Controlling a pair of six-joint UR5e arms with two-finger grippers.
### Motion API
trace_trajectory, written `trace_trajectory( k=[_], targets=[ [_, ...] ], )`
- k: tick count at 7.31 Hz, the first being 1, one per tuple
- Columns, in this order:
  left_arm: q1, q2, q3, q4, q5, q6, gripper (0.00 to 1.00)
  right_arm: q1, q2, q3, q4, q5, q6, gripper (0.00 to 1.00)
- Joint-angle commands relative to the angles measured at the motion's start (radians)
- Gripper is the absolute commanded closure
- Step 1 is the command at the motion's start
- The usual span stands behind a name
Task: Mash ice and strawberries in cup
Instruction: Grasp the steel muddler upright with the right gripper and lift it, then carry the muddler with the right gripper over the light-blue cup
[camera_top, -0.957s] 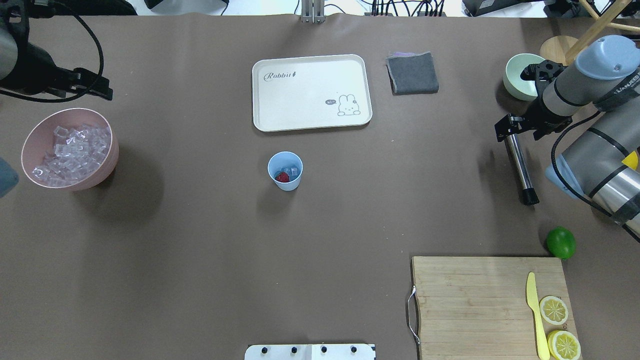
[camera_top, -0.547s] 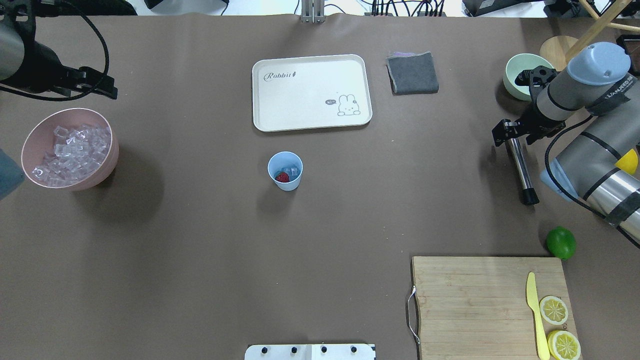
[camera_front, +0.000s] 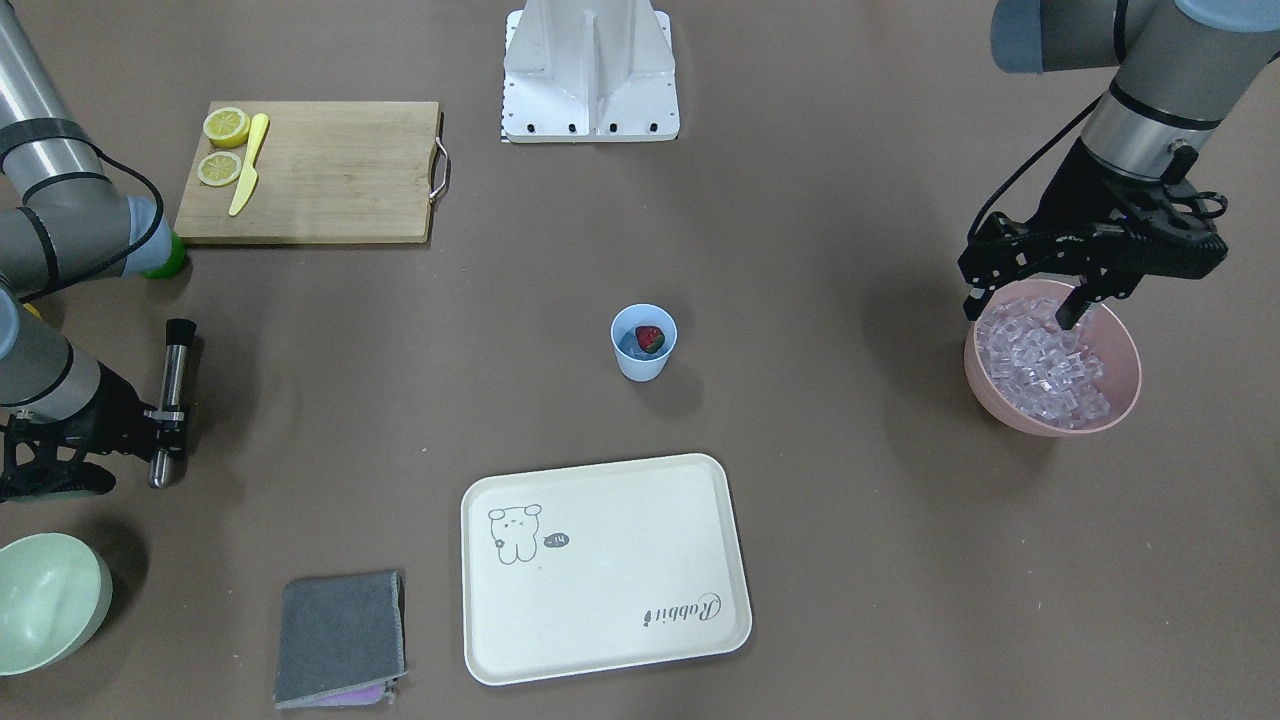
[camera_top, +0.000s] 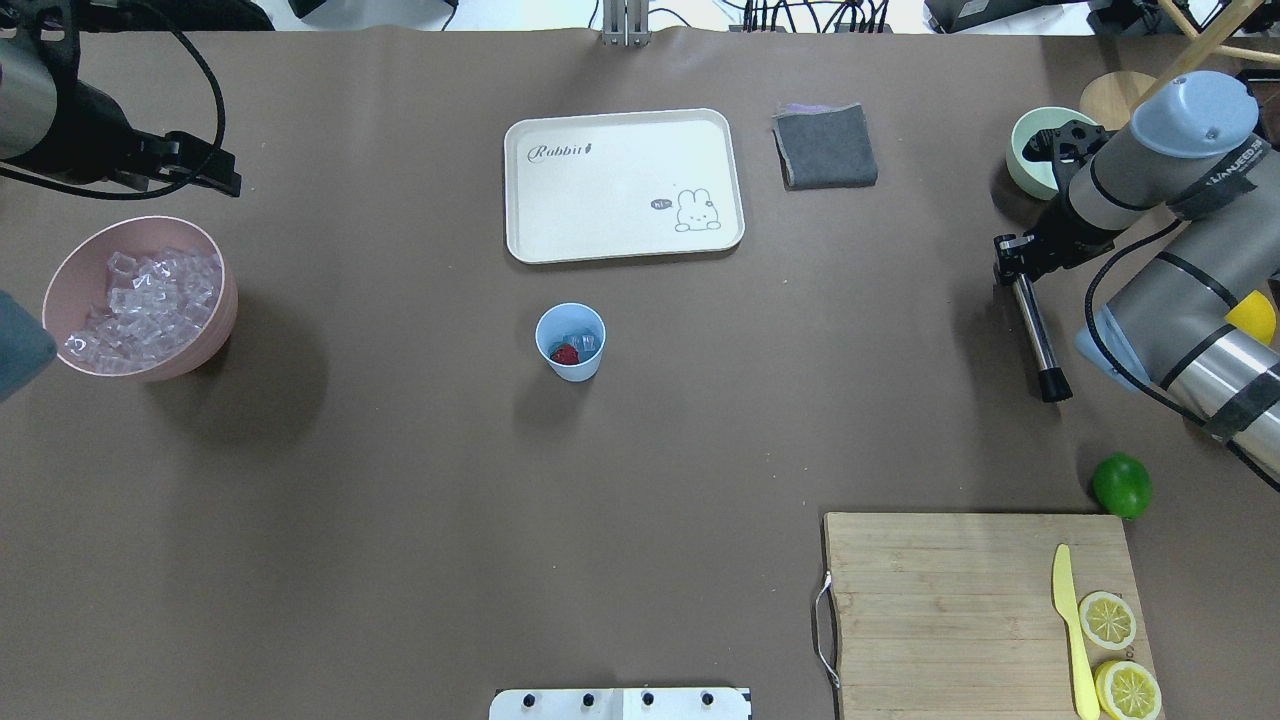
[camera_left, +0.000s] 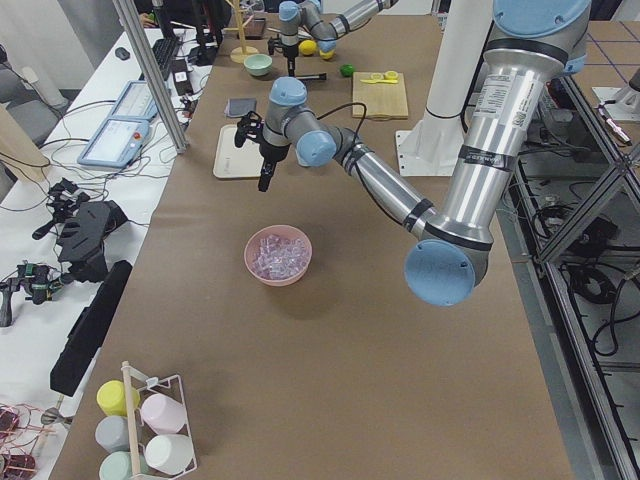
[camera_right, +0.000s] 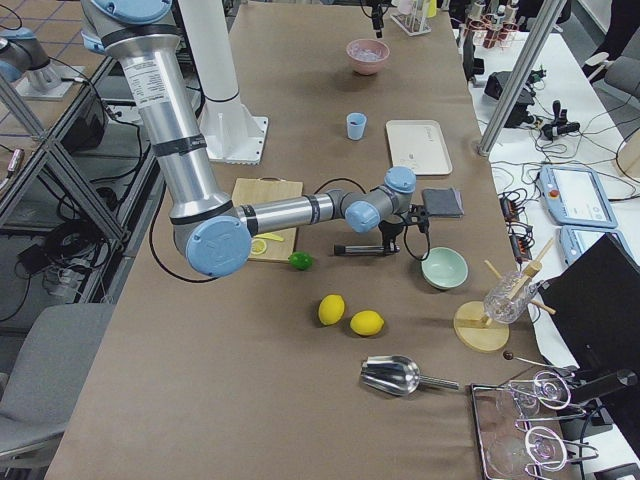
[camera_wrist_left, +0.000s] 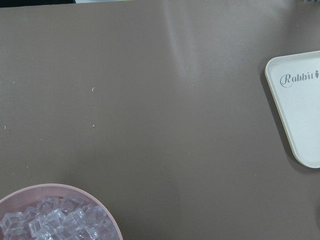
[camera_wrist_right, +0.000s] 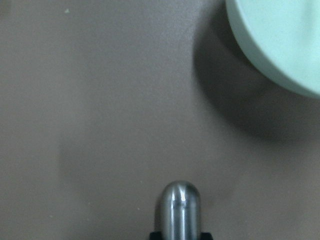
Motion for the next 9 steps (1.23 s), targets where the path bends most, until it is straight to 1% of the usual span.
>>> trace_trajectory(
  k=[1,2,4,5,6,7,8,9],
  targets=[
    [0.002,-0.013,0.005,0.0,0.0,0.0,0.03,0.078,0.058,0.008,-0.009,0.07,0.004,1.0],
    [-0.004,-0.013,-0.001,0.003,-0.002,0.0,0.03,0.101,0.086,0.028,-0.032,0.082,0.006,1.0],
    [-0.02,0.005,0.008,0.006,0.0,0.04,0.03,0.106,0.178,0.043,-0.043,0.069,0.047,1.0],
    [-0.029,0.042,0.006,0.005,0.0,0.041,0.03,0.103,0.183,0.109,-0.046,0.043,0.082,1.0],
    [-0.055,0.103,0.002,0.005,0.0,0.04,0.03,0.087,0.21,0.143,-0.044,0.041,0.082,1.0],
    [-0.116,0.181,-0.006,0.0,-0.005,0.035,0.03,0.051,0.265,0.149,-0.037,0.041,0.072,1.0],
    [-0.185,0.258,-0.004,-0.001,-0.012,0.04,0.03,-0.004,0.323,0.175,-0.037,0.006,0.072,1.0],
    [-0.234,0.318,0.0,0.0,-0.012,0.038,0.03,-0.067,0.341,0.238,-0.035,-0.037,0.07,1.0]
  ],
)
